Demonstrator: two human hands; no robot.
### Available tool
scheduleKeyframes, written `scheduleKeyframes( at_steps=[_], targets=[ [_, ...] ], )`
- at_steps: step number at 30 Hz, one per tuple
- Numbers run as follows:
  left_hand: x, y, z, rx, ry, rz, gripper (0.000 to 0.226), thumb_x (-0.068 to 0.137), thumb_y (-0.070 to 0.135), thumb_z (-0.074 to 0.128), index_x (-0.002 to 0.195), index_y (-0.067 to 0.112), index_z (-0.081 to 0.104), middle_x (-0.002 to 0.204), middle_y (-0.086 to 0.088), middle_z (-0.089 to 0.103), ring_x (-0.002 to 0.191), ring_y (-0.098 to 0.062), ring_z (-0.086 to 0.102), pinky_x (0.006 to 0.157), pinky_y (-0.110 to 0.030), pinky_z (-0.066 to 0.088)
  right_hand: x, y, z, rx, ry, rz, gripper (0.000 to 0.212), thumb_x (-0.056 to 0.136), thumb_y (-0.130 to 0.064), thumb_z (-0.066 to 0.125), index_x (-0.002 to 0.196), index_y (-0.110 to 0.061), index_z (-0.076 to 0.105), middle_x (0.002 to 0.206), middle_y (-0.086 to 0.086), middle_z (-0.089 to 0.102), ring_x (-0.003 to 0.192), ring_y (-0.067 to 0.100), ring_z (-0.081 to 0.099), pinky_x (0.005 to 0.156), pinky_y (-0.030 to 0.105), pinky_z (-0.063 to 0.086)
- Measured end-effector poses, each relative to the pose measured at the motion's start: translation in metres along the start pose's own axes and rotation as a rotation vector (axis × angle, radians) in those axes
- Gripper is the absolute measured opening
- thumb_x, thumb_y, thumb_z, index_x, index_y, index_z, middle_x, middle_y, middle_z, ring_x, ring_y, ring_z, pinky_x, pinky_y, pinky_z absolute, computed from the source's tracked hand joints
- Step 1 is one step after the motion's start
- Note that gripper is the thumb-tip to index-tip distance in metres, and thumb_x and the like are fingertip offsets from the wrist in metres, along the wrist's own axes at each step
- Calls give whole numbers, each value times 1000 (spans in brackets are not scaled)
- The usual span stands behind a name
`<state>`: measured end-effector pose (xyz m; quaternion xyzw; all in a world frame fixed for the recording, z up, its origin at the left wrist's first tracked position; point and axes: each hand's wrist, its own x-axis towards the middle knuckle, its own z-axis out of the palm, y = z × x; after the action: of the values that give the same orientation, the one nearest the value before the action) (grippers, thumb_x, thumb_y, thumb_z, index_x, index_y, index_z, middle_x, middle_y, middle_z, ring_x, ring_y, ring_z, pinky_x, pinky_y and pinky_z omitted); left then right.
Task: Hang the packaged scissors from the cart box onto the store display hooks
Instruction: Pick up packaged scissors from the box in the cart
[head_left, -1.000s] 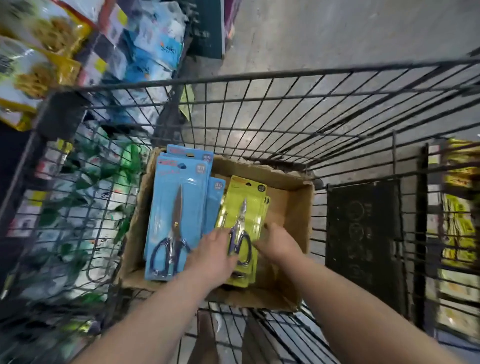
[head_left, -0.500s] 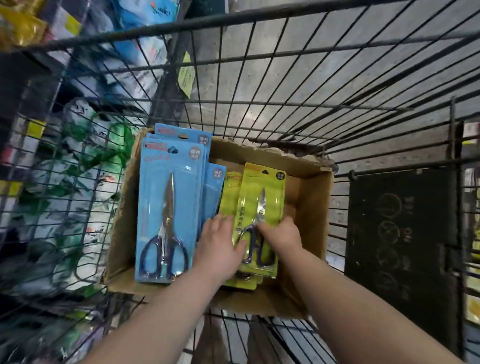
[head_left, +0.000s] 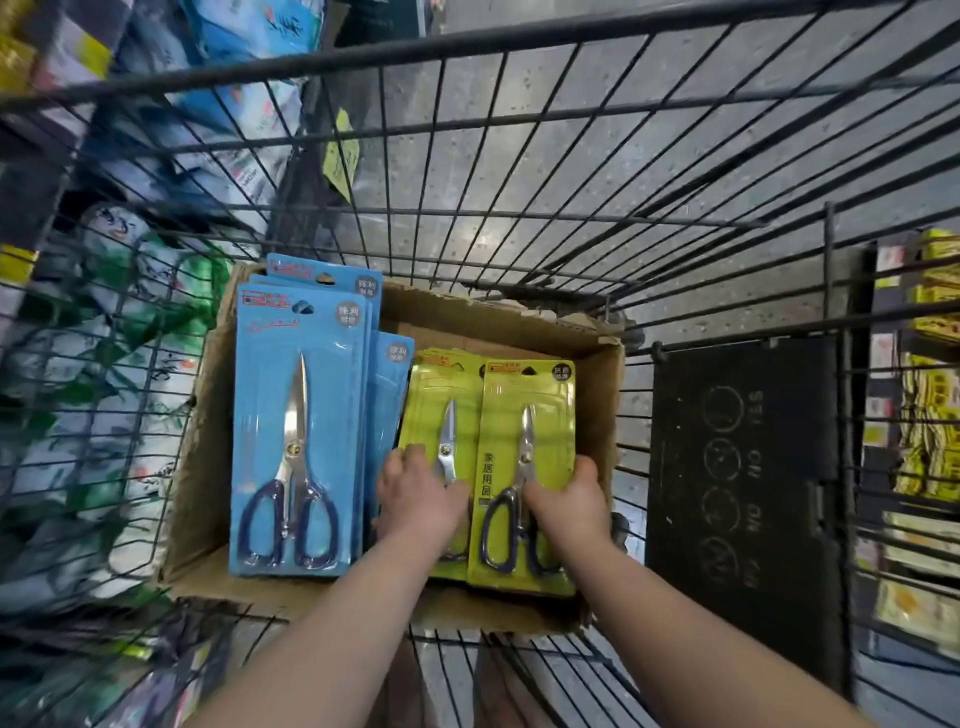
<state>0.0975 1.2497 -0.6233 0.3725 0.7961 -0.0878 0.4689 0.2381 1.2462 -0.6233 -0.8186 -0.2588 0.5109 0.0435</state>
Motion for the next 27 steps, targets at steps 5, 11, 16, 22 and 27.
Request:
scheduleKeyframes(
  at_steps=[5,11,16,22,27],
  targets=[
    [5,-2,-1,-122,80,-78,65,87,27,60,144,16,31,145,-11,33,128,-34,42,104,-47,42,-3,0,-2,6,-12,17,40,84,-25,63,118,-18,43,96,-3,55,83,18,52,70,30,42],
    [19,-5,1,-331,66,-155,17,84,14,57,100,15,54,103,-11,63,90,-33,60,74,-33,49,2,-4,-3,11,-25,7,43,84,-22,63,121,-14,43,104,3,59,85,19,50,72,30,42],
    [15,-2,0,-488,57,-152,10,88,7,55,87,17,56,82,-4,58,80,-27,56,68,-30,43,2,-5,-4,72,-8,30,36,91,-25,51,124,-13,46,117,10,60,98,29,57,84,37,47],
    [-16,1,-2,-572,-10,-86,39,90,-1,45,124,12,56,78,5,54,72,-16,53,68,-24,40,-16,-9,-14,98,-24,67,31,95,-11,38,125,-9,46,122,16,57,99,31,53,85,35,43],
    [-49,8,-18,-572,7,-40,36,89,-2,44,120,12,58,78,4,53,69,-14,50,59,-20,38,-50,-19,-36,80,-47,7,36,93,-9,38,129,-11,42,108,11,57,78,20,51,77,34,45]
  ],
)
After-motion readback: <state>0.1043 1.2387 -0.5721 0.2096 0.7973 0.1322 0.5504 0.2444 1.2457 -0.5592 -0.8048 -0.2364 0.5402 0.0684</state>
